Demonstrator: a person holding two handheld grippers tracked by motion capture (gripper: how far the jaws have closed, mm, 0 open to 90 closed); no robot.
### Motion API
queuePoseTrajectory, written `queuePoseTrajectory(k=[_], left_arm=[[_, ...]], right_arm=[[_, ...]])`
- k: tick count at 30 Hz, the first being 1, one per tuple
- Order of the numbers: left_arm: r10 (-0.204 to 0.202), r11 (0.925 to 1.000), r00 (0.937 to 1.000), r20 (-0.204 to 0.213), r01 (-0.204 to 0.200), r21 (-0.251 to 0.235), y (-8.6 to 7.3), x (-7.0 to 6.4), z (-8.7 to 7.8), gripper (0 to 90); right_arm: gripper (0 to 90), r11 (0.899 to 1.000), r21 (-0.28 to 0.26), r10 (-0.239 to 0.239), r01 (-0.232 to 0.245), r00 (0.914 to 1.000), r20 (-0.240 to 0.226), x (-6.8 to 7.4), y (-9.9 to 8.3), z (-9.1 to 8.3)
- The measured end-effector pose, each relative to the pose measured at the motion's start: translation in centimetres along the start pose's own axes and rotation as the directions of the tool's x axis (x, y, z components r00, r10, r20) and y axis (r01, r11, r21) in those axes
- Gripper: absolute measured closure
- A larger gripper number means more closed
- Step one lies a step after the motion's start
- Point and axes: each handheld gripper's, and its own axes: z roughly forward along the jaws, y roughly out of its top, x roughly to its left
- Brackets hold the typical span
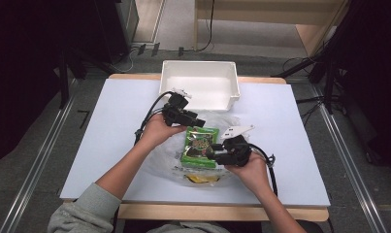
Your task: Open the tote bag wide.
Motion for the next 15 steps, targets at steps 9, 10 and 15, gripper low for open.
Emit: queuePoseTrajectory(k=[9,10,15], left_arm=[[-0.010,0.9999,0.9997,0.022,0.010,-0.011,-1.7,-0.5,-1.0,36.6],[-0.016,0.9999,0.9996,0.025,0.016,-0.004,-1.9,-0.6,-1.2,35.8],[-0.018,0.9996,0.9995,0.028,0.018,-0.020,-2.9,-1.0,-2.1,34.8]], right_arm=[[45.3,1.000,-0.013,0.025,-0.025,0.9994,0.024,-0.4,-0.3,-0.5],[45.1,1.000,-0.014,0.028,-0.028,0.9994,0.022,-0.4,-0.3,-0.5],[44.4,0.999,-0.019,0.033,-0.032,0.9990,0.031,-0.3,-0.3,-0.7]])
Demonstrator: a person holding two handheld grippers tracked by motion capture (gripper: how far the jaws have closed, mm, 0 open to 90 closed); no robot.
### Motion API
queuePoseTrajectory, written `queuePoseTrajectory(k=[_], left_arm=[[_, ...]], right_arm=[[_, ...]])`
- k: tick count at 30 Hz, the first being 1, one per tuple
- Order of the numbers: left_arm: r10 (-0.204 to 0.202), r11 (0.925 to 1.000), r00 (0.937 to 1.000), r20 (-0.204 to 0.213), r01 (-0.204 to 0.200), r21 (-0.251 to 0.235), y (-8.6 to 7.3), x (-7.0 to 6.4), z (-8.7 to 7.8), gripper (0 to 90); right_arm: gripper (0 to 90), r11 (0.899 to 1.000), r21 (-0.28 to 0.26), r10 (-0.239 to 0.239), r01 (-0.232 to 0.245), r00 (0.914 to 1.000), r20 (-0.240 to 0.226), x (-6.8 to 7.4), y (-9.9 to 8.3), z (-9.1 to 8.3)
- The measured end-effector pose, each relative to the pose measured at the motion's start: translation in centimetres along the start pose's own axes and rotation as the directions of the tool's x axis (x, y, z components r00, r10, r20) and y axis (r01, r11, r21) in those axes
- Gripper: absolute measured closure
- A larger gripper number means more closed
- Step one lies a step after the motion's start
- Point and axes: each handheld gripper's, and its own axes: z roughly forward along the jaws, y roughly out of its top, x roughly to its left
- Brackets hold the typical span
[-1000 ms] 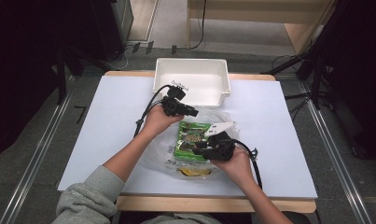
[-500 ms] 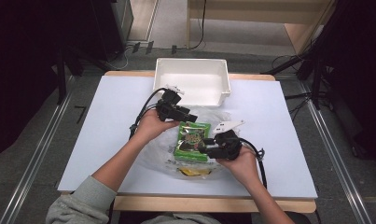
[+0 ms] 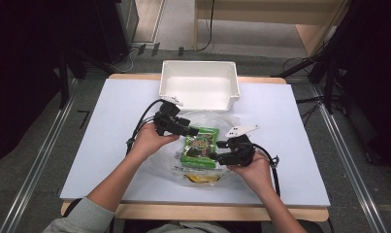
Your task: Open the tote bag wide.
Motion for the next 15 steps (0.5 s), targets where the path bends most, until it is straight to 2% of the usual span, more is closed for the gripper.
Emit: queuePoseTrajectory(k=[4,5,9,15], left_arm=[[0.008,0.9999,1.0000,-0.004,-0.008,-0.015,-0.7,-0.5,-0.5,34.8],[0.013,0.9998,0.9999,-0.005,-0.014,-0.011,-1.0,-0.7,-0.6,34.6],[0.009,0.9999,0.9999,0.005,-0.009,-0.009,-1.7,-0.8,-0.8,33.2],[0.006,0.9997,0.9999,-0.011,-0.006,-0.022,-2.7,-1.1,-1.3,33.4]], right_arm=[[44.2,1.000,-0.012,0.006,-0.007,0.9999,-0.008,0.0,0.0,-0.1],[44.2,1.000,-0.015,0.021,-0.022,0.9995,-0.023,0.1,0.0,0.0],[45.1,1.000,-0.007,0.005,-0.004,1.0000,0.006,0.3,0.1,0.2],[45.8,1.000,-0.006,0.000,0.000,1.0000,0.009,0.4,0.1,0.4]])
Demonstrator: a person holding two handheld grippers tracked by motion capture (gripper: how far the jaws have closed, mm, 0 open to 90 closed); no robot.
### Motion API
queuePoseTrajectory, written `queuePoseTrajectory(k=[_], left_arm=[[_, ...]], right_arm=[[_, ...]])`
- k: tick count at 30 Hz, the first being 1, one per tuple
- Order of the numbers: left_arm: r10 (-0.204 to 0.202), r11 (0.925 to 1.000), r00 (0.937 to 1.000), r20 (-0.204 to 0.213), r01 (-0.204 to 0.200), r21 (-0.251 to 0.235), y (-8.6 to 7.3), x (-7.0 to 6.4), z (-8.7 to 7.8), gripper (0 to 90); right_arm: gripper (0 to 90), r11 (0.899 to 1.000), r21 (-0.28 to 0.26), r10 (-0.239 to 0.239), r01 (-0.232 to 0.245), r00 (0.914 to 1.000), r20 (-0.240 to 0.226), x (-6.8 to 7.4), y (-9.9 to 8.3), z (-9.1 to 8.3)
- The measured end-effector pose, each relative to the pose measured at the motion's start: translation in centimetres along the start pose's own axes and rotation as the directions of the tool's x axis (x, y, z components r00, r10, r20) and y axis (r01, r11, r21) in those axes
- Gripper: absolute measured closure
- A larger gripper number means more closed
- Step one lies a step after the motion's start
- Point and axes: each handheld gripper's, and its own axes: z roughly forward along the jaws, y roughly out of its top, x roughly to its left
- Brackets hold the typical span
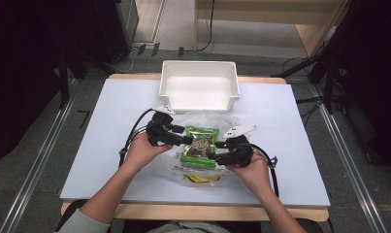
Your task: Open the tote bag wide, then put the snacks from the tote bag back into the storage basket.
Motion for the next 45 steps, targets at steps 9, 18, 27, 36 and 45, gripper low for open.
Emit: queuePoseTrajectory(k=[9,18,27,36,45], left_arm=[[-0.022,0.9996,0.9997,-0.005,0.022,-0.020,-1.3,0.0,-0.5,34.4],[-0.025,0.9996,0.9997,0.000,0.025,-0.010,-2.1,-0.7,-0.7,72.8],[-0.035,0.9994,0.9990,-0.028,0.035,-0.001,-2.7,-0.6,0.0,85.2],[-0.025,0.9996,0.9993,-0.026,0.025,0.014,-2.7,-0.5,1.2,90.0],[-0.041,0.9970,0.9982,-0.043,0.044,0.064,-3.0,0.1,2.4,89.8]], right_arm=[[46.0,1.000,0.006,0.002,-0.002,1.0000,0.000,0.1,0.0,0.3],[46.1,1.000,0.010,0.001,-0.001,1.0000,0.001,0.0,0.1,0.6],[46.2,1.000,0.018,0.000,0.000,1.0000,0.002,0.0,0.1,1.0],[46.4,1.000,0.014,0.004,-0.004,1.0000,-0.002,0.1,0.0,1.1],[46.8,1.000,0.025,0.004,-0.004,1.0000,0.004,0.1,-0.1,1.4]])
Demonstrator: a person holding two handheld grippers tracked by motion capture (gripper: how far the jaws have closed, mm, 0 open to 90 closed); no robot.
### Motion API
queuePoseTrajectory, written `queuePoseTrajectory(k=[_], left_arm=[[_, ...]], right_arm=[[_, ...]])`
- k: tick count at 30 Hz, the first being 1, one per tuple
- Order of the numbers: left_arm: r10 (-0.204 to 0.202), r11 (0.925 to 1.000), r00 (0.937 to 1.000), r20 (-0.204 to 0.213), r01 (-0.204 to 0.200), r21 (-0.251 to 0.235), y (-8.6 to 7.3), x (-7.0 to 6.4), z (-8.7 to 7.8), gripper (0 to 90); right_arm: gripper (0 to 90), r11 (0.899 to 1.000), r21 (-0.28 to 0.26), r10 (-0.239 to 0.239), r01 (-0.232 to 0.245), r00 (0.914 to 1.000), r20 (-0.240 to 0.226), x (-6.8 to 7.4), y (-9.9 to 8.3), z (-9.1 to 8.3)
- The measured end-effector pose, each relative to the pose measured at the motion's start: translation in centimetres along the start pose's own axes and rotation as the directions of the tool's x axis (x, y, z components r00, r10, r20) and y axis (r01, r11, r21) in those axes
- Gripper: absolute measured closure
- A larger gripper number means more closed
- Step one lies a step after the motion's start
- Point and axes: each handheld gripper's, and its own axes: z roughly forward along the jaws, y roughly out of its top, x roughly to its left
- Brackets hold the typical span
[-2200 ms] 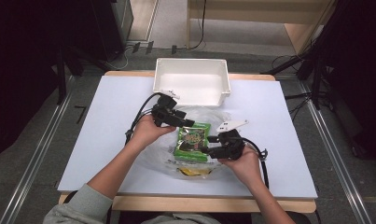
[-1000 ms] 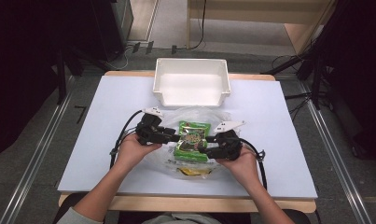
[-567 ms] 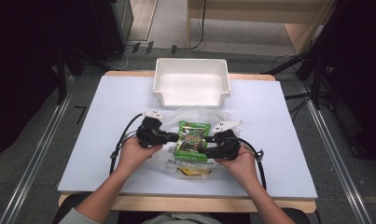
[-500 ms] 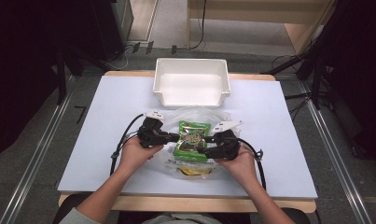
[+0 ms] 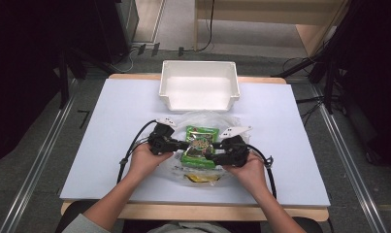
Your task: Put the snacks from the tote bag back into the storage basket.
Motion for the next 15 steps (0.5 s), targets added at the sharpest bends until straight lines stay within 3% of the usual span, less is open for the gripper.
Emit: queuePoseTrajectory(k=[5,12,15], left_arm=[[-0.017,0.9998,0.9999,0.000,0.017,0.008,-0.21,0.50,0.29,89.1],[-0.001,0.9999,0.9999,-0.016,0.001,0.011,-0.34,0.55,0.36,89.2],[-0.021,0.9998,0.9997,-0.009,0.021,0.004,-0.52,0.82,0.26,88.9]], right_arm=[[46.9,1.000,0.003,-0.001,0.001,1.0000,-0.001,0.03,-0.02,0.09],[46.9,1.000,0.007,0.004,-0.004,1.0000,0.001,-0.05,-0.03,0.22],[47.0,1.000,0.004,0.010,-0.010,0.9999,0.006,-0.05,0.02,0.23]])
